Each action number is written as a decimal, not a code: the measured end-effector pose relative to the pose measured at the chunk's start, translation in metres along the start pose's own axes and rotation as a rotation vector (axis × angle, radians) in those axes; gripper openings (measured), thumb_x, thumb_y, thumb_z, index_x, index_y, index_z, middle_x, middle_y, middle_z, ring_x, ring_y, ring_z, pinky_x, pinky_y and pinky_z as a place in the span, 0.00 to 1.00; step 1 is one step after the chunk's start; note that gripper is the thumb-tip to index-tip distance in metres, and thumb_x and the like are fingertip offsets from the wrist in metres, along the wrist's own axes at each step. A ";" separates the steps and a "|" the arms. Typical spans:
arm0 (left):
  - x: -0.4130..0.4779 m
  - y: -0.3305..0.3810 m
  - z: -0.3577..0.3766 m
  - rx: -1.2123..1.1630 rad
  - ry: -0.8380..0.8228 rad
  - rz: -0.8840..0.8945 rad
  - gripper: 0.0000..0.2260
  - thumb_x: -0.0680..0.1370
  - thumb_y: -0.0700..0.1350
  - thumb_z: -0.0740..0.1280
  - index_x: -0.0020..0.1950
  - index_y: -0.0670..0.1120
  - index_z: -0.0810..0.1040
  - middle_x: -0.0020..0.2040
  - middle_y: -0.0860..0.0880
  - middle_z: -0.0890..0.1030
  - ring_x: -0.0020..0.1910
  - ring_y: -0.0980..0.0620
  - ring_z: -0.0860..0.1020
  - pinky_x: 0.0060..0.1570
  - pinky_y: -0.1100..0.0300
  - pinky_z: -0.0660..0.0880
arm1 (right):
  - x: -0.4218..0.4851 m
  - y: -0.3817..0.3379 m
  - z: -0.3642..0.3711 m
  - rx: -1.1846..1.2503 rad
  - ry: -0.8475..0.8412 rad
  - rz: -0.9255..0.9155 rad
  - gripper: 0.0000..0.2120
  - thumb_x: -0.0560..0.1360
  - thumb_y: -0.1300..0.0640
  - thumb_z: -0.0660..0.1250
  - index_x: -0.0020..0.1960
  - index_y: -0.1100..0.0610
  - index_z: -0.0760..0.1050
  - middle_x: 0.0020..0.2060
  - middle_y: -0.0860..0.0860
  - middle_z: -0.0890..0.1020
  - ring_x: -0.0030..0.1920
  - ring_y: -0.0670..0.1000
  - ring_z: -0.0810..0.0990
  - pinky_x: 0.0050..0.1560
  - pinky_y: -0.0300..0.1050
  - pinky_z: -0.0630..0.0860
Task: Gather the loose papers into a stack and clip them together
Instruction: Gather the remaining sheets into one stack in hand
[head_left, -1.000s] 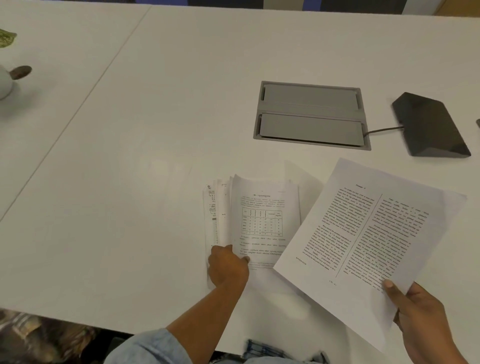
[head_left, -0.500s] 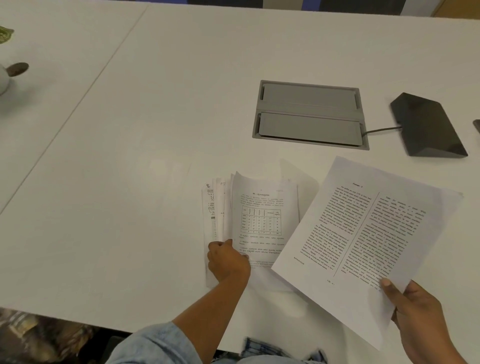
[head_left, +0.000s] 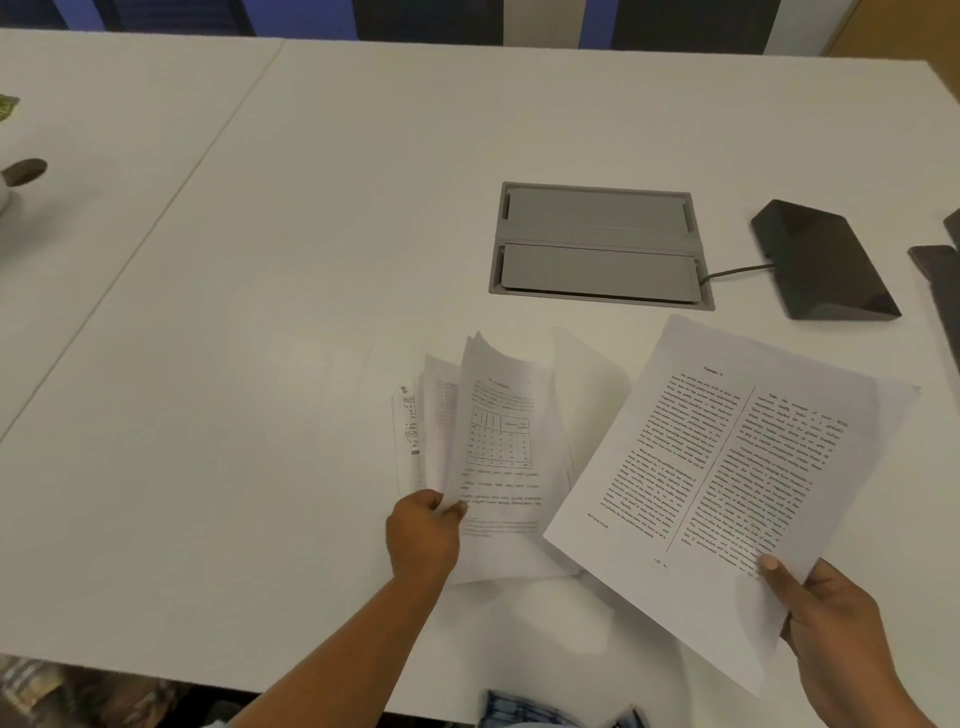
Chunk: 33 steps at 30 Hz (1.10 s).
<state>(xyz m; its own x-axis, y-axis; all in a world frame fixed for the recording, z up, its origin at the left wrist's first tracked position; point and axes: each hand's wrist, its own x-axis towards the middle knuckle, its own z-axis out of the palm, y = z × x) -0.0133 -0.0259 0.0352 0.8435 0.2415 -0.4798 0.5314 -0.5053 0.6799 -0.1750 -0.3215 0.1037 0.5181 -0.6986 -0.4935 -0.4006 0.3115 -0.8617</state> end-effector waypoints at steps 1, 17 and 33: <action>0.000 0.001 -0.005 -0.003 0.016 0.004 0.10 0.71 0.43 0.77 0.35 0.40 0.79 0.39 0.41 0.85 0.38 0.44 0.82 0.44 0.48 0.83 | 0.000 -0.001 0.000 0.002 0.003 -0.003 0.13 0.77 0.65 0.66 0.61 0.62 0.77 0.36 0.40 0.87 0.47 0.56 0.81 0.40 0.39 0.81; 0.000 -0.005 -0.013 -0.245 0.057 -0.171 0.19 0.75 0.47 0.74 0.61 0.43 0.71 0.53 0.45 0.77 0.51 0.42 0.78 0.50 0.54 0.75 | -0.008 -0.002 0.002 -0.022 0.017 0.022 0.13 0.76 0.67 0.66 0.61 0.64 0.77 0.41 0.48 0.87 0.45 0.57 0.80 0.36 0.37 0.81; 0.007 -0.009 -0.030 -0.215 -0.164 -0.078 0.16 0.82 0.42 0.63 0.70 0.40 0.74 0.65 0.45 0.79 0.63 0.42 0.78 0.67 0.47 0.73 | -0.014 -0.015 0.002 -0.053 -0.024 0.027 0.13 0.76 0.67 0.66 0.61 0.66 0.76 0.45 0.56 0.83 0.43 0.56 0.80 0.28 0.33 0.79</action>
<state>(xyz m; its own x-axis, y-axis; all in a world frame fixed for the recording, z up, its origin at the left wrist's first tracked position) -0.0099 0.0055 0.0420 0.7847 0.1265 -0.6069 0.6135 -0.2989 0.7310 -0.1748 -0.3155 0.1235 0.5244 -0.6743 -0.5199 -0.4541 0.2950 -0.8407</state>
